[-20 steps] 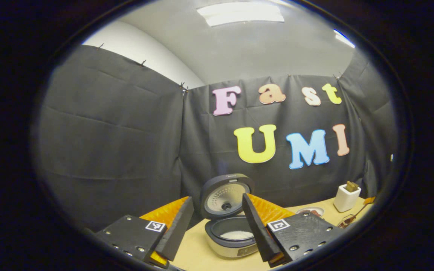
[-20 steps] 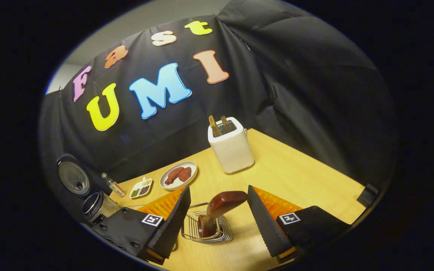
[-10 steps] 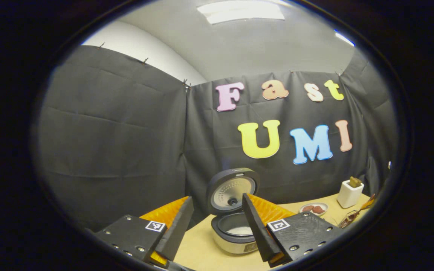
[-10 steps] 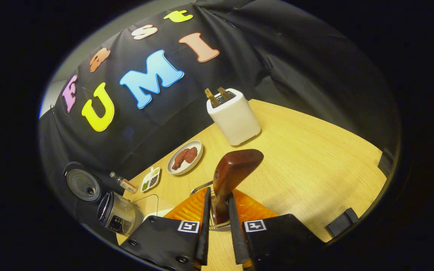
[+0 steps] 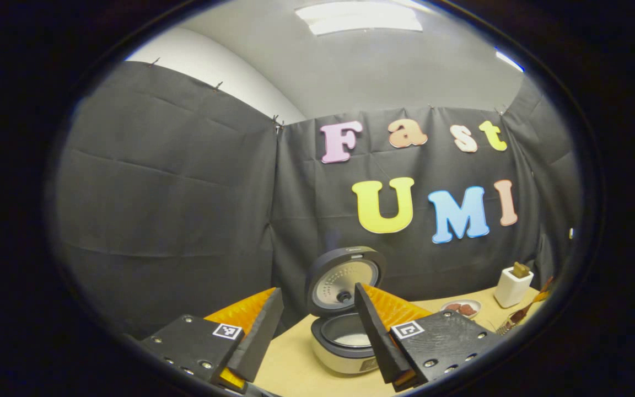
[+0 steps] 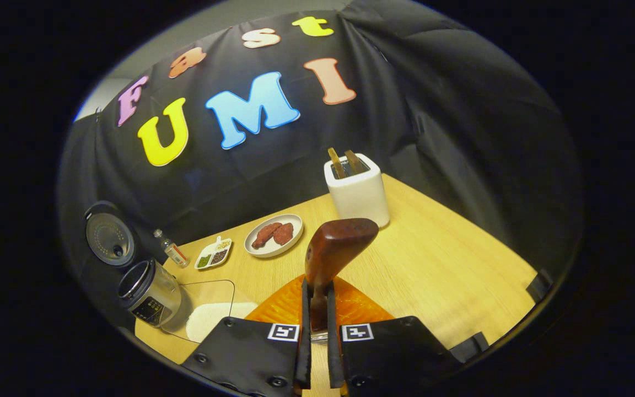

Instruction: Close the left gripper, press the button to open the rice cooker; take a wooden spoon from the chopstick holder with the right hand, scoop a spoonful of rice and pour it into the rice cooker, then put the wooden spoon back into the chopstick holder.

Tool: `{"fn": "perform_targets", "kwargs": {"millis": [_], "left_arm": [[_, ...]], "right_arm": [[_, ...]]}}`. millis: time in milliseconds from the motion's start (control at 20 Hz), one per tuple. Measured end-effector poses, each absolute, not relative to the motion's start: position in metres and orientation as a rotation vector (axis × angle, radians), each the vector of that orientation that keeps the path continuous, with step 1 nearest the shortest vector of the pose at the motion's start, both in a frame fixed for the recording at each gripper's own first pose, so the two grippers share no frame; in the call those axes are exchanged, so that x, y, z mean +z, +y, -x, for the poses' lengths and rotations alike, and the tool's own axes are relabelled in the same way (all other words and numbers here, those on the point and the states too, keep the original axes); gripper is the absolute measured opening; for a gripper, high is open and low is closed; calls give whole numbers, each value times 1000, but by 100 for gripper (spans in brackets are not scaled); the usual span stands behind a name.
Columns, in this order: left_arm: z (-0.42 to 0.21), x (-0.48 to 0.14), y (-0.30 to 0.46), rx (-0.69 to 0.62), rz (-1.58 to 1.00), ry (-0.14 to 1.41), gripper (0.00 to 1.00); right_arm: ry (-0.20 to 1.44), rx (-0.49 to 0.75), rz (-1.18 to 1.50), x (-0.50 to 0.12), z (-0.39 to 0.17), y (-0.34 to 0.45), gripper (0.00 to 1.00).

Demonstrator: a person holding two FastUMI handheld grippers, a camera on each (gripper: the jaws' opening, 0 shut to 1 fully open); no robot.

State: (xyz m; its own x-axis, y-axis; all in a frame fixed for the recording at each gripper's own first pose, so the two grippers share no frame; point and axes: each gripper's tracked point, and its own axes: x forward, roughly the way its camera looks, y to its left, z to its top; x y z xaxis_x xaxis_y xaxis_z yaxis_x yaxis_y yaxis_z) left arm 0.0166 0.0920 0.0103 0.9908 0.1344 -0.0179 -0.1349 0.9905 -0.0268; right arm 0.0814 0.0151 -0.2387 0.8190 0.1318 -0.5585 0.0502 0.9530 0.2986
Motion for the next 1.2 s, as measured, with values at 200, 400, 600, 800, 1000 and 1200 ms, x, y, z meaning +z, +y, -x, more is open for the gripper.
{"fn": "perform_targets", "kwargs": {"millis": [200,400,600,800,1000,1200], "left_arm": [[-26,-4,88,107,32,34,83],[-42,-13,87,84,28,47,83],[-55,-21,93,71,33,54,82],[-71,-34,104,64,47,68,83],[-85,-46,118,57,51,80,83],[-101,-61,131,50,62,99,82]], "right_arm": [[522,84,-194,-197,-88,26,14],[466,141,-154,-169,-94,58,14],[451,210,-156,-155,-94,100,14],[476,277,-148,-160,-87,144,14],[527,318,-128,-179,-79,177,14],[568,328,-71,-201,-74,198,10]]}}
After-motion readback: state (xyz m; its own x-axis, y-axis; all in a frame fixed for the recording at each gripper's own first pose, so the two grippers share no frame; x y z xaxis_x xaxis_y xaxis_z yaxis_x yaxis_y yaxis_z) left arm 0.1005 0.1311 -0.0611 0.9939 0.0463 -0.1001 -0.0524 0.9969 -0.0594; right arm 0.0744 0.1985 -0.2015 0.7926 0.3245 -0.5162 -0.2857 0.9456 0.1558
